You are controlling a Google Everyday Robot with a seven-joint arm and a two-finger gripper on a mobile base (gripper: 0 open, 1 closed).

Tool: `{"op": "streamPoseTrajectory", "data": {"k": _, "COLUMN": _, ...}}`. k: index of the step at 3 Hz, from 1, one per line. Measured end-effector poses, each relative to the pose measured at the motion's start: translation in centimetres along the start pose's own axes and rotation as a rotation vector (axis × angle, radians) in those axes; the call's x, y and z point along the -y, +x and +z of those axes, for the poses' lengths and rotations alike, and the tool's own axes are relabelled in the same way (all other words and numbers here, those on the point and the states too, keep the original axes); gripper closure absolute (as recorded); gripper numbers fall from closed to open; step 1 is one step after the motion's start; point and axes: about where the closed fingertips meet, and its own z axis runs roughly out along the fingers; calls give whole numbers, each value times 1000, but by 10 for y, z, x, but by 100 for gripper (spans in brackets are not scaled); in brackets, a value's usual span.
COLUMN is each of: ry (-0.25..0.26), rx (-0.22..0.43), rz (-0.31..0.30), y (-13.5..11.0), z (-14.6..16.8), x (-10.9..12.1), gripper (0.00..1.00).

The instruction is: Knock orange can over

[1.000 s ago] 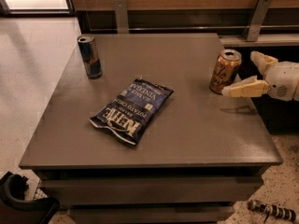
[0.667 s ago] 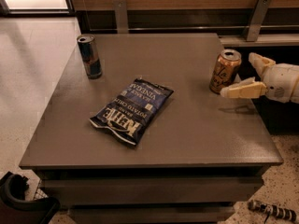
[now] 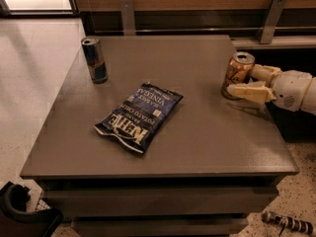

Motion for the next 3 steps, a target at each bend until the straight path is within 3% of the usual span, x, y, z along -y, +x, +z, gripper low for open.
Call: {"op": "streamPoseTrajectory", "data": {"k": 3, "ry": -14, "rx": 3, "rz": -2, "y": -2, "z": 8, "x": -4, "gripper": 100}}
